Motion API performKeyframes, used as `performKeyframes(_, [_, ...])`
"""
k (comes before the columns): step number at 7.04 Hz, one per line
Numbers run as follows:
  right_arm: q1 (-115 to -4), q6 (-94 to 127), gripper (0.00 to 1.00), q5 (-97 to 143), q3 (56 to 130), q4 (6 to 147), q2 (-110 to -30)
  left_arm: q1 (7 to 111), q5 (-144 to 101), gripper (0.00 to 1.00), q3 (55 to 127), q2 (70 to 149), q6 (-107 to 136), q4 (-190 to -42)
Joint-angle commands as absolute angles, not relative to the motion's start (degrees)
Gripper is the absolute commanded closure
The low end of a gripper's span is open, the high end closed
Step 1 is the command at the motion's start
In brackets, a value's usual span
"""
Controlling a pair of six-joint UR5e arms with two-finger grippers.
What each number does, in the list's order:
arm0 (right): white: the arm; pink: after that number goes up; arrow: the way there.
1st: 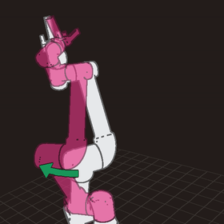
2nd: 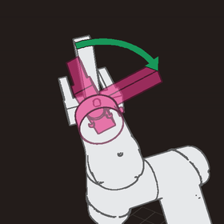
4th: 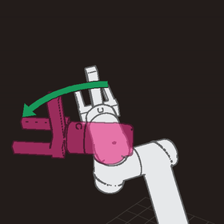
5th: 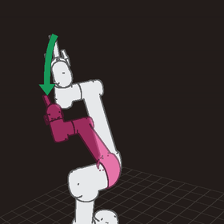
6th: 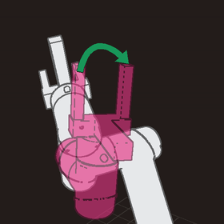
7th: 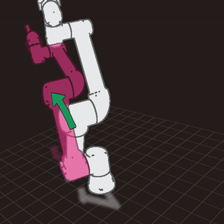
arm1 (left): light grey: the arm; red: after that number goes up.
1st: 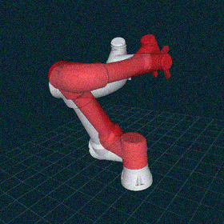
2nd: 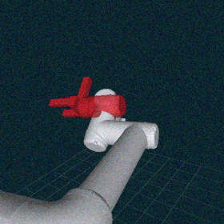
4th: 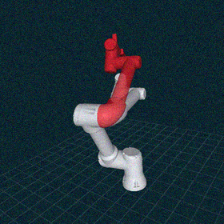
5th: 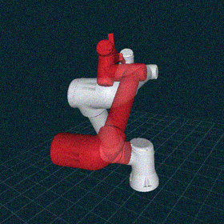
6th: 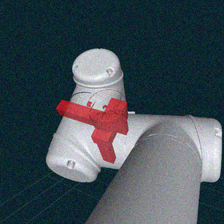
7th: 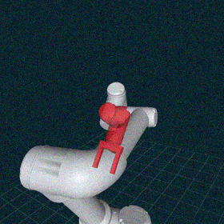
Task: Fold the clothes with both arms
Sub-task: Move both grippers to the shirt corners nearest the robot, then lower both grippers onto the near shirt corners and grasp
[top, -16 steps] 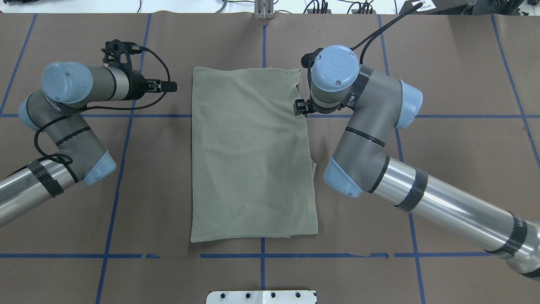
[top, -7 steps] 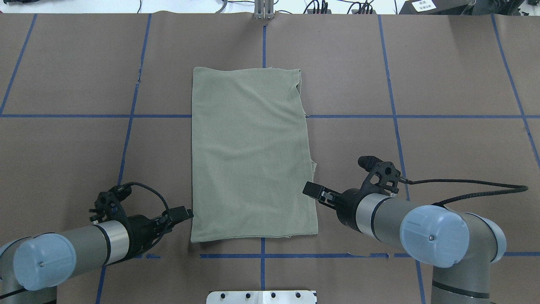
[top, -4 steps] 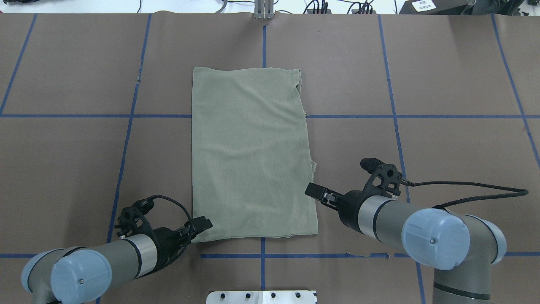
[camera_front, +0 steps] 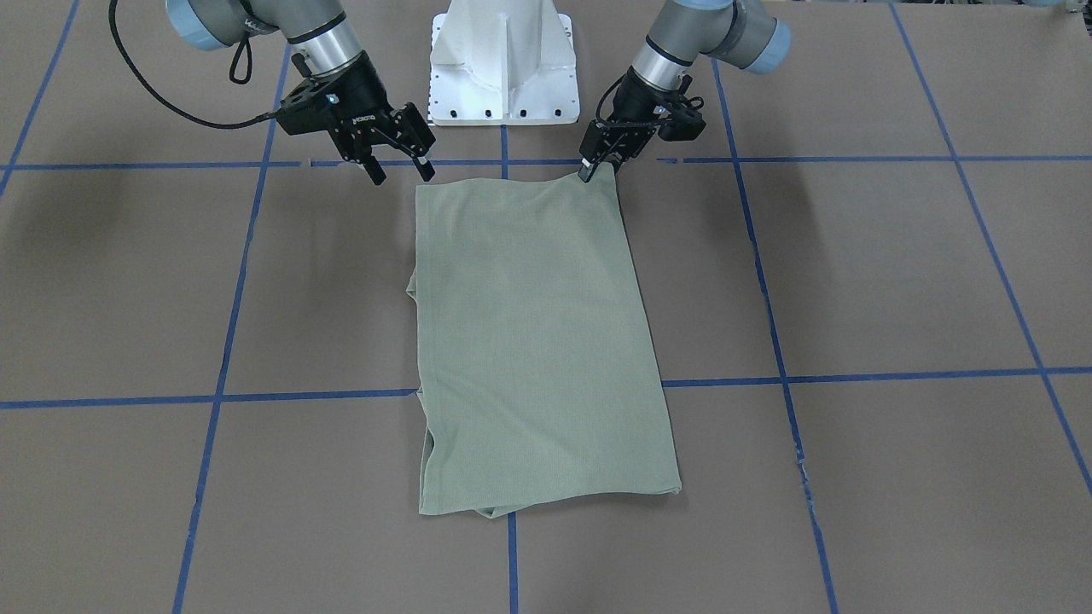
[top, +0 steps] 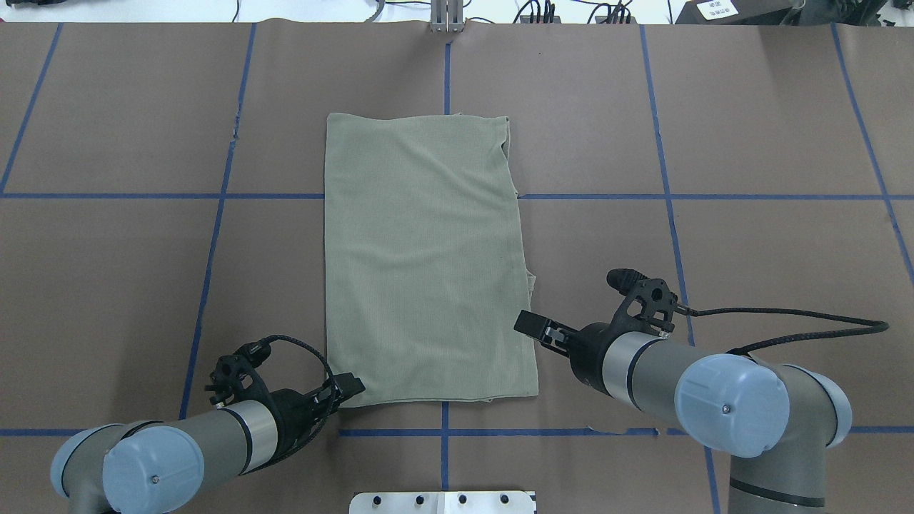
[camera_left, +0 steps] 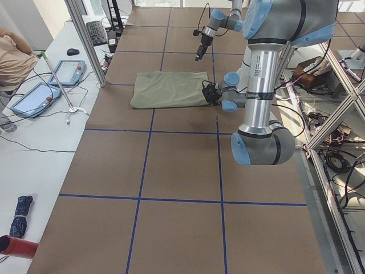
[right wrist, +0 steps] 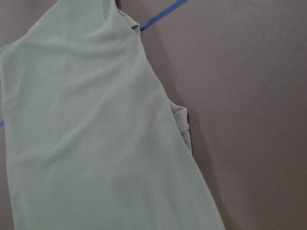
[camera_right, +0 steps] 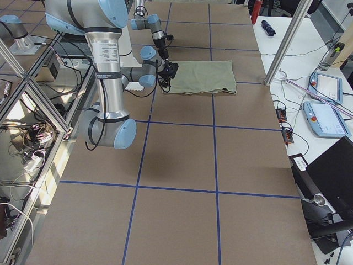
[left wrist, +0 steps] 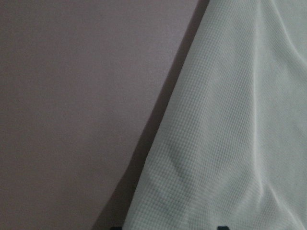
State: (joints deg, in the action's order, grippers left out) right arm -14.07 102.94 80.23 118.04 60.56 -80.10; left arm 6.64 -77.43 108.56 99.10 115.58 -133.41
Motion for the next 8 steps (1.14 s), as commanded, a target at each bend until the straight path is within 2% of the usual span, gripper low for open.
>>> performKeyframes(1, [-13.6,102.9,0.0,79.5,117.9,60.6,-79.9,6.7,-77.4,1.0,108.9,99.1,115.4,-133.4])
performKeyframes(3, [-10.9,106.3,0.03,75.5,116.7,62.3,-79.1,6.8,-77.3,1.0,109.4,99.1,115.4,-133.4])
performKeyframes(4, [-9.9,112.5,0.09,75.8,116.9,69.2,-76.8,6.7,-77.3,1.0,109.7,99.1,115.4,-133.4])
performKeyframes(5, [-7.9,116.4,0.11,75.8,116.5,79.5,-71.1,6.8,-77.3,1.0,109.8,99.1,115.4,-133.4])
performKeyframes(6, [-6.3,118.4,0.11,75.5,113.8,82.7,-67.8,6.8,-77.3,1.0,109.8,99.1,115.4,-133.4])
performKeyframes(8, [-6.1,118.5,0.11,75.4,110.4,82.2,-66.8,6.8,-77.3,1.0,110.0,99.1,115.4,-133.4])
